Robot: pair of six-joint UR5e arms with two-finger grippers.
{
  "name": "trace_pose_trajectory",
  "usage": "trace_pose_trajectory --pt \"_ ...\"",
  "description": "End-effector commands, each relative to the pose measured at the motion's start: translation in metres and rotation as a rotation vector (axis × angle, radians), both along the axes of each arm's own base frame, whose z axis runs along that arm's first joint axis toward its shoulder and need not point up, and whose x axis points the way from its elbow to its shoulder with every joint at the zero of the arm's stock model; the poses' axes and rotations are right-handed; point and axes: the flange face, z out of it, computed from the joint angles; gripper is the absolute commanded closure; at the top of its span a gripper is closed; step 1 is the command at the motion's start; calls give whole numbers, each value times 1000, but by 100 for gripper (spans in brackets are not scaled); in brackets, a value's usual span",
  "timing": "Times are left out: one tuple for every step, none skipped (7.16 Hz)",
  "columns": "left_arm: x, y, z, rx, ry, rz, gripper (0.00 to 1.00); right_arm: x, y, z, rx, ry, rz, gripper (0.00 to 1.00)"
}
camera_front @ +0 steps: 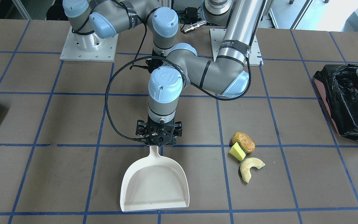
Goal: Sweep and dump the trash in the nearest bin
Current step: 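Grasp the dustpan handle with the left gripper while the right gripper grasps the brush handle, then lift the dustpan with the left gripper and place it beside the trash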
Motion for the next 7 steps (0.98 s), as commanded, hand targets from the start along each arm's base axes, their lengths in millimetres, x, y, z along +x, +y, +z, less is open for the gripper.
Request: trace_pose_trajectory --pt "-20 16 -9 3 -17 -32 1 0 -1 4 -9 -4 -2 100" --pt "-19 17 -12 9 -31 -32 13 -2 0 7 -19 1 -2 100" --pt "-20 19 -12 16 -34 -36 14 -6 5 12 -15 9 1 100" --pt "-19 21 -15 23 -38 -50 34 -15 12 26 -6 25 -1 100" --pt "-18 22 -17 27 -40 -50 34 -31 16 43 -20 74 9 100" --pt "-18 22 -17 27 -40 -50 34 -39 19 52 -16 89 40 100" --pt "-19 22 -17 26 -39 -49 40 -46 14 54 -17 90 23 100"
